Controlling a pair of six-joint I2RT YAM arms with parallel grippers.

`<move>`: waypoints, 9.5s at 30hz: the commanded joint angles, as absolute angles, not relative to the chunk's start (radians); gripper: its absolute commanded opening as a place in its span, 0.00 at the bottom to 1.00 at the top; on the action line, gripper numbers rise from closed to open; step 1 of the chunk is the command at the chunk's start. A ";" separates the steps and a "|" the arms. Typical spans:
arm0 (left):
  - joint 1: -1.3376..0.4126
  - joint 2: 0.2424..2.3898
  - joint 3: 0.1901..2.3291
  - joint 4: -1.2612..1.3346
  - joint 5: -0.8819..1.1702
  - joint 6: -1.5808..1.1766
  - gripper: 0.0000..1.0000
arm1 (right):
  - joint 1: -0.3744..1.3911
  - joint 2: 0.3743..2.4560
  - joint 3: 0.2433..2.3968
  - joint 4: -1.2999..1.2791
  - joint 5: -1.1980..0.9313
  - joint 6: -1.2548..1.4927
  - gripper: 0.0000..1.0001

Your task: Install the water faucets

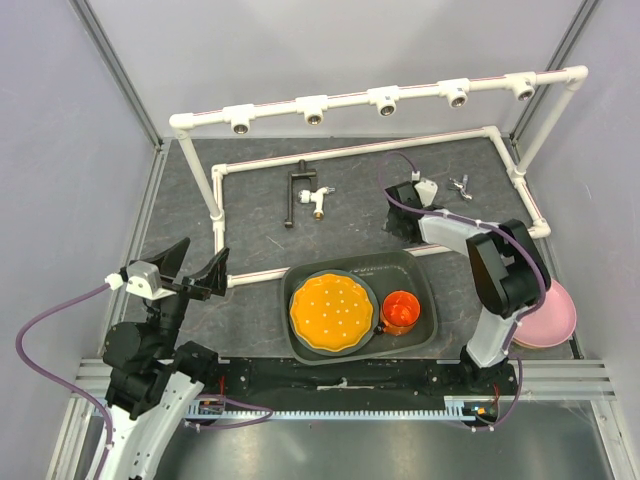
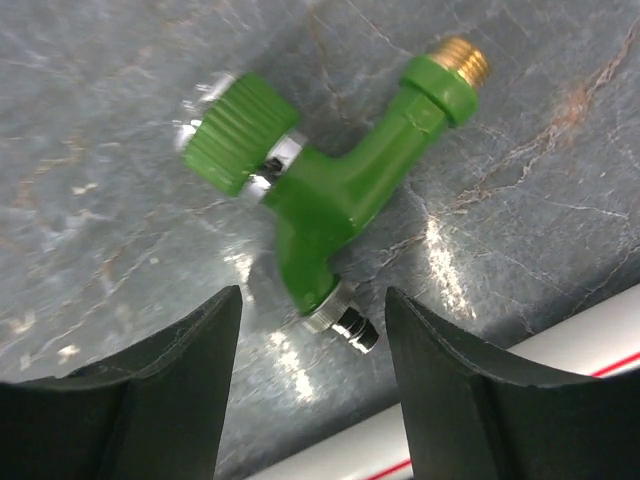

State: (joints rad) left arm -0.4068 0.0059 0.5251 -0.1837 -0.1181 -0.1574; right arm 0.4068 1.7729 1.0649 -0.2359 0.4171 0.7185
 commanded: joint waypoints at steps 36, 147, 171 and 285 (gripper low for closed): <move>-0.423 0.064 0.549 -0.152 -0.080 -0.155 0.95 | 0.425 1.746 1.031 -0.051 0.503 0.520 0.00; -0.555 0.876 0.703 0.052 0.313 -0.988 0.02 | 1.371 1.192 0.644 0.560 0.882 -0.611 0.98; -0.557 0.844 0.695 0.052 0.445 -1.025 0.02 | 1.427 1.703 0.712 1.571 1.035 -1.336 0.79; -0.503 1.482 1.258 0.390 -0.291 1.042 0.06 | 0.152 0.971 0.973 0.233 0.198 0.222 0.00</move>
State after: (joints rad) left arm -0.5068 1.5143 1.2785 0.3748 -0.2592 1.1709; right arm 0.2020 0.9707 0.9966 0.0471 0.3763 0.1646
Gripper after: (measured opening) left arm 0.460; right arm 0.334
